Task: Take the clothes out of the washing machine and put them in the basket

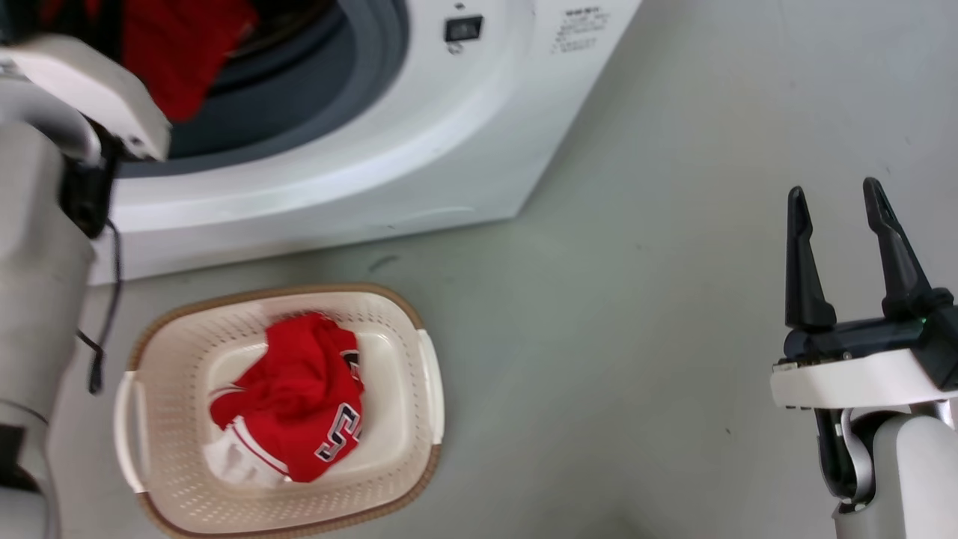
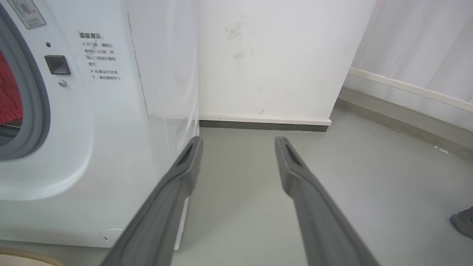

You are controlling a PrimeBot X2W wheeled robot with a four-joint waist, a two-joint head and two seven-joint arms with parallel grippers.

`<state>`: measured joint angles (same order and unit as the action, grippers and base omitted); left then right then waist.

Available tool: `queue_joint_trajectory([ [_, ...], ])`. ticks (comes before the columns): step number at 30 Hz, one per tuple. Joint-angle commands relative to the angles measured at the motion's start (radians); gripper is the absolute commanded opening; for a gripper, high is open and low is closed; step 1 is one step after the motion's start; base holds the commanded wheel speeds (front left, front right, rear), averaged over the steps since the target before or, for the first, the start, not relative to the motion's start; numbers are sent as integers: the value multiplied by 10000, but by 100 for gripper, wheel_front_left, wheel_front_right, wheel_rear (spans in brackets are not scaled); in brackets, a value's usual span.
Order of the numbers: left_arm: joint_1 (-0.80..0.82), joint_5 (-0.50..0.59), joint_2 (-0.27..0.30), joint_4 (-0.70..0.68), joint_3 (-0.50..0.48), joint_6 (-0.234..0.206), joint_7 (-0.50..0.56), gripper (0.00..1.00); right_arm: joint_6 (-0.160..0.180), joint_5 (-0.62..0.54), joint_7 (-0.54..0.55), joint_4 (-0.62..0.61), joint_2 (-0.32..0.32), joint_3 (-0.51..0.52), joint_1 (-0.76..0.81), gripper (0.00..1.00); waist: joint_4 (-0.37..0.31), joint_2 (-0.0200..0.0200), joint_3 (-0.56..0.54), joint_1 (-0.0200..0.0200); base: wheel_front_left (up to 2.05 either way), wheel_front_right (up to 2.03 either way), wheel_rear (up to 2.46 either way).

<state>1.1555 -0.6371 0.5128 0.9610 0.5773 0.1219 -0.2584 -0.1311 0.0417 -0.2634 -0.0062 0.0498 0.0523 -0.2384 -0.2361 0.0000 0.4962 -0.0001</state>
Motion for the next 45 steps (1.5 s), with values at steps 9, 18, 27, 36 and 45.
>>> queue_joint_trajectory([
  [9, -2656, 1009, -469, -3040, -1526, -664, -67, 0, 7, -397, -20, 101, 10, 137, 453, 100, 1147, 0, -1541, 1, 0, 0, 0],
  [18, -5182, 2015, -1339, -5891, -2802, -792, -70, 0, 7, -901, -20, 208, 7, 16, 922, 100, 1790, 0, -2452, 1, 0, 0, 0],
  [27, -6913, 2398, -1810, -7418, -2488, -348, -69, 0, 8, -953, -20, 269, 7, 62, 1266, 100, 2256, 0, -2870, 1, 0, 0, 0],
  [36, -8001, 2369, -1891, -7128, -1388, -116, 231, 0, 8, -987, -20, 164, 7, 147, 1119, 100, 2194, 0, -2290, 1, 0, 0, 0],
  [45, -7851, 3136, -2046, -5319, -314, -129, 282, 0, 7, -879, -20, 26, 7, 146, 789, 100, 1744, 0, -1015, 1, 0, 0, 0],
])
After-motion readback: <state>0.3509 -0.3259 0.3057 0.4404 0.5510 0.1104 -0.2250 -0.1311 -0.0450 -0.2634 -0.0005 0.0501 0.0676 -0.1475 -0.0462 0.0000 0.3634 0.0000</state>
